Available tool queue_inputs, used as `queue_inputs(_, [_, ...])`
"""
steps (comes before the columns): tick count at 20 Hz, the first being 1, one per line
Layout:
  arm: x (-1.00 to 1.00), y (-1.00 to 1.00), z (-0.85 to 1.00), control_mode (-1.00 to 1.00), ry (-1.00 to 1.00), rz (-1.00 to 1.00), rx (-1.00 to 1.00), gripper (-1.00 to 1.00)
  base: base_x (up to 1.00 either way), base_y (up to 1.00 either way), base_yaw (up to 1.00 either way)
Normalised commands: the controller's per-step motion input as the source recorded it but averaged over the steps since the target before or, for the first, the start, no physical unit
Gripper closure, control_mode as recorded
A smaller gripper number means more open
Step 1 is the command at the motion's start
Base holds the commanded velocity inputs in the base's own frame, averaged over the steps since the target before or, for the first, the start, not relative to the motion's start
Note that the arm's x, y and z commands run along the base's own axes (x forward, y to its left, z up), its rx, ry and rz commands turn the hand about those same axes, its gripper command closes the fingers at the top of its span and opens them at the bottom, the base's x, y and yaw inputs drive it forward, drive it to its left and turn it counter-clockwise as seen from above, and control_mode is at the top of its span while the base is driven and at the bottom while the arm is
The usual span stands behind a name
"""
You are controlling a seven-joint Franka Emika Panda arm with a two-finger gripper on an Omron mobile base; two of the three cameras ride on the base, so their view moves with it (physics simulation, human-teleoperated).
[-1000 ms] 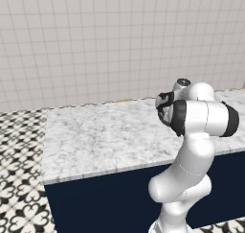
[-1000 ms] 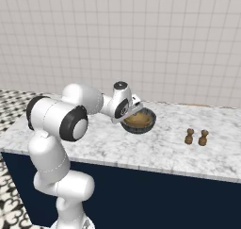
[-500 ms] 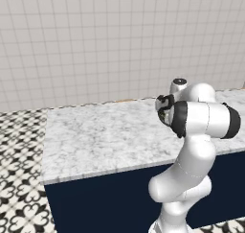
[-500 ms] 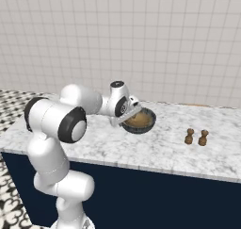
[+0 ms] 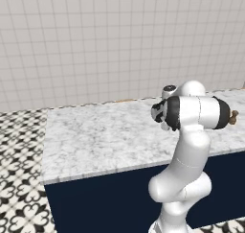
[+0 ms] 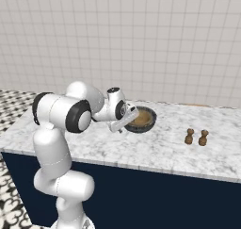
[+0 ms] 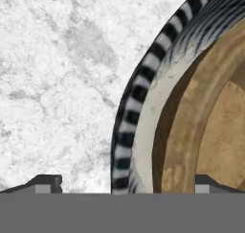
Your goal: Pick up the bowls on the counter and stack them on top of one another in the open cabinet. Place the smaller bowl on top of the larger bowl.
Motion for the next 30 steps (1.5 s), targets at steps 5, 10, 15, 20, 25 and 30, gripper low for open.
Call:
queue_inputs(5, [0.15, -0.12, -0.32, -1.00, -0.02, 0.01, 0.00, 1.00, 0.00, 0.00, 0.00])
queue_inputs(10, [-0.06, -0.04, 0.01, -1.00, -0.05, 0.00, 0.01, 1.00, 0.00, 0.00, 0.00])
queue_inputs(15, [-0.47, 0.00, 0.79, -1.00, -0.05, 0.00, 0.05, 1.00, 0.00, 0.00, 0.00])
queue_inputs(20, [-0.72, 0.06, 1.00, -1.00, -0.04, 0.05, 0.00, 1.00, 0.00, 0.00, 0.00])
queue_inputs(25, [-0.34, 0.08, 1.00, -1.00, -0.01, 0.05, 0.00, 1.00, 0.00, 0.00, 0.00])
queue_inputs(30, [-0.75, 0.00, 1.00, -1.00, -0.05, 0.03, 0.00, 1.00, 0.00, 0.00, 0.00])
